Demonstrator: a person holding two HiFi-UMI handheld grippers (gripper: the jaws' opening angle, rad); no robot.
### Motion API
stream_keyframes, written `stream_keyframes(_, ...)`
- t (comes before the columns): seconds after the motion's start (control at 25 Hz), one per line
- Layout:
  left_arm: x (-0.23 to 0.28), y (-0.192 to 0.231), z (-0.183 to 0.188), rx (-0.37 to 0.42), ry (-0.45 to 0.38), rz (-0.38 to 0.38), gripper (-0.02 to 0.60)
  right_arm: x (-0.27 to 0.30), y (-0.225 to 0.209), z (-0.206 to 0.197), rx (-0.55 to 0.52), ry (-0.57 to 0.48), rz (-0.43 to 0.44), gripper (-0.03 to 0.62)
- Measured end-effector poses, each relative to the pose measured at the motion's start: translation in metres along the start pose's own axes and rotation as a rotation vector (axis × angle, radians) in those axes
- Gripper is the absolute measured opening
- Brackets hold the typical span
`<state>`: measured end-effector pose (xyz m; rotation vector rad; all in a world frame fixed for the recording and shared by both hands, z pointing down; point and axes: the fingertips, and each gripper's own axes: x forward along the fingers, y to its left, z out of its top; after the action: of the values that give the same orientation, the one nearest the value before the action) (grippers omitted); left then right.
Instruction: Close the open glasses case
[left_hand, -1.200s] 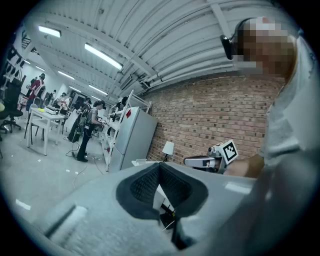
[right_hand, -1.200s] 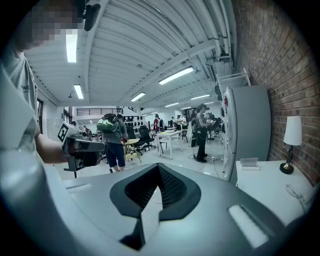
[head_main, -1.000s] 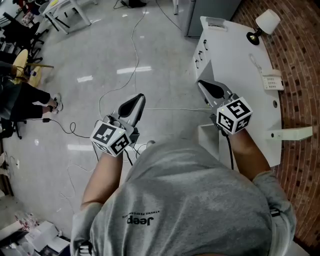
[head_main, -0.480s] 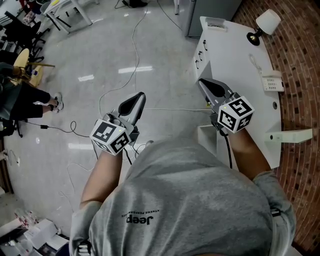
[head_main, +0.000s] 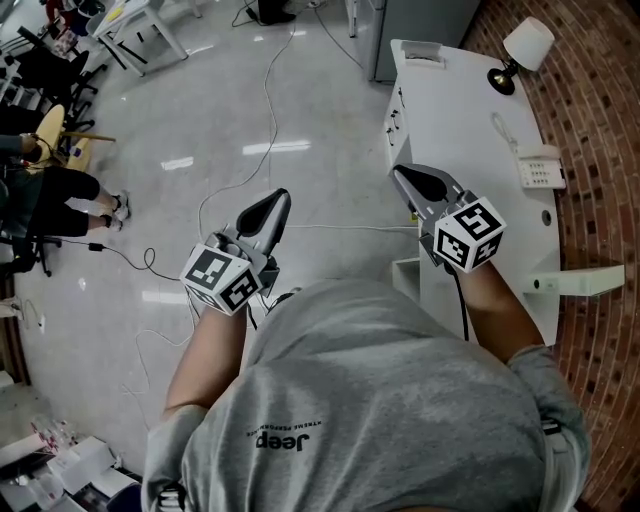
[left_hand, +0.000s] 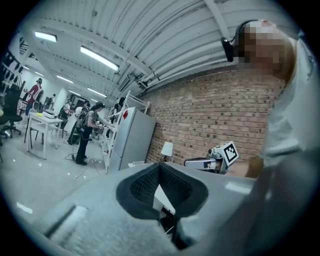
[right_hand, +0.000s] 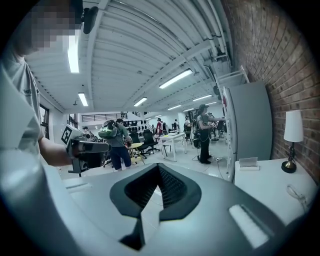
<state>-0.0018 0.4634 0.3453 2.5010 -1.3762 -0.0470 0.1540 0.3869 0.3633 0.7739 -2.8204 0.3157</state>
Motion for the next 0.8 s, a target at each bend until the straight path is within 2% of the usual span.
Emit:
stream_keyframes(0.16,0.009,0.004,-0.003,-0.004,0.011,-0.002,-0.003,0.007,-0.011,-0.002,0.013,0.000,-0.002,0.009)
stream_keyframes(0.36,0.017,0.043,0.001,-0.023,0.001,-0.011,-0.003,0.044,-0.018,0.005,0.004,0.010,-0.004,0.009)
stream_keyframes(0.56,0.030,0.116,0.014,-0.037,-0.022,-0.048,-0.003,0.110,-0.028,0.028,-0.026,-0.003,-0.032,0.009)
stream_keyframes(0.8,0.048,0.214,0.044,-0.025,0.010,-0.095,-0.003,0.201,-0.046,0.072,-0.014,-0.048,-0.077,0.009)
